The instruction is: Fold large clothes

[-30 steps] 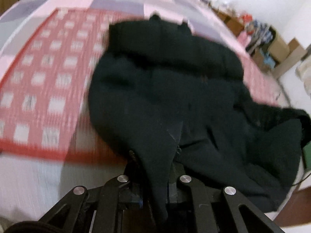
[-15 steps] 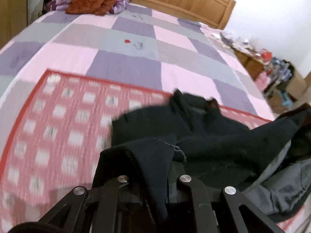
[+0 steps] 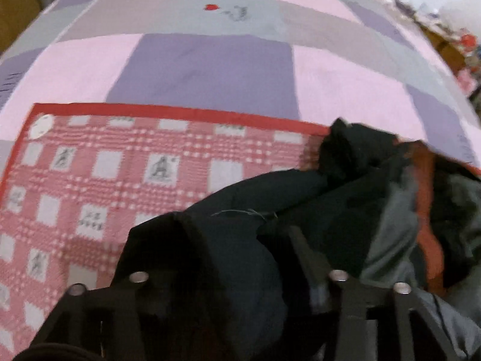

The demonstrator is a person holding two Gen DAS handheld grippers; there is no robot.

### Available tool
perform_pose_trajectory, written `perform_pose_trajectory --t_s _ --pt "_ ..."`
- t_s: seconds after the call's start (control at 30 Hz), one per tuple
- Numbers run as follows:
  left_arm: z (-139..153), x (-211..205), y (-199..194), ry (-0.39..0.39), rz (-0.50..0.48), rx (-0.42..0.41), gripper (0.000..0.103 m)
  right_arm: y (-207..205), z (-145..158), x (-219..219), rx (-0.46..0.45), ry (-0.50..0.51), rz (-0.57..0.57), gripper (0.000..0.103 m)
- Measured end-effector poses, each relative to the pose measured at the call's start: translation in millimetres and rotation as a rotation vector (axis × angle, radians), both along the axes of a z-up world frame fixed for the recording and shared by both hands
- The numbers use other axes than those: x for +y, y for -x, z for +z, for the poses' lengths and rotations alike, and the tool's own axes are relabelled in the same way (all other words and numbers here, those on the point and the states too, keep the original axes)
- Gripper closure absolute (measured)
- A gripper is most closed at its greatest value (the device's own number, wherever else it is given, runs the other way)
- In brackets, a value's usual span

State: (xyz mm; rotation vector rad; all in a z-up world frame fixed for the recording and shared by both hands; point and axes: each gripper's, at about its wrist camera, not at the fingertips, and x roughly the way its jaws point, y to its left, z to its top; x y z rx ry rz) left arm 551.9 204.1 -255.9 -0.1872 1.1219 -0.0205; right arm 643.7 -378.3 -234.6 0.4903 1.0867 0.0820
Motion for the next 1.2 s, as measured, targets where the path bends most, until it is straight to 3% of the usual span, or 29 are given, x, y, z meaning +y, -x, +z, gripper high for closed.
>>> perform_pose_trajectory --t_s 0.07,0.1,0.13,0.17,0.3,0.4,0.43,0.53,0.63,0.73,0.87,0.93,1.0,1.03,1.1,1.2 --pt "4 22 -3 0.116 0.027 0.006 0.039 4 14 -10 -0.045 0.0 0.001 0.027" --pt "6 28 -3 0.169 0.036 0.013 0.03 10 21 -13 -0.064 0.008 -0.003 0.027" --pt "12 41 -4 0.252 0.047 0.016 0.012 16 33 -17 -0.094 0.007 -0.009 0.027" --pt "18 51 -5 0.309 0.051 0.004 0.004 23 42 -21 -0.122 0.008 -0.013 0.027" --pt "61 83 5 0.426 0.097 -0.083 0.001 74 79 -8 -0.241 0.087 0.074 0.027" --pt "85 73 29 0.303 0.025 -0.131 0.001 125 80 34 -0.258 0.193 0.256 0.027" --pt "89 59 44 0.218 -0.032 -0.135 0.001 139 74 49 -0.248 0.228 0.314 0.027" --pt "83 21 79 0.129 -0.179 -0.127 0.001 173 37 105 -0.173 0.279 0.503 0.027" --pt "55 -29 109 0.114 -0.326 -0.07 0.001 170 1 145 -0.098 0.315 0.591 0.027" --pt "25 -65 118 0.069 -0.391 -0.021 0.001 140 -15 165 -0.096 0.348 0.583 0.027" --pt "-2 -88 110 0.03 -0.369 -0.029 0.001 50 -21 171 -0.086 0.447 0.483 0.027" --pt "-13 -84 99 0.002 -0.301 -0.038 0.001 1 -20 167 -0.061 0.537 0.413 0.027" --pt "-21 -67 88 -0.035 -0.185 -0.075 0.0 -30 4 142 -0.095 0.524 0.247 0.027" --pt "-22 -60 86 -0.055 -0.141 -0.091 0.0 -31 17 130 -0.118 0.456 0.174 0.027" --pt "-24 -33 86 -0.093 -0.012 -0.117 0.0 -9 30 123 -0.172 0.36 0.184 0.027" --pt "-19 -1 96 -0.092 0.041 -0.158 0.0 54 26 130 -0.195 0.475 0.341 0.027"
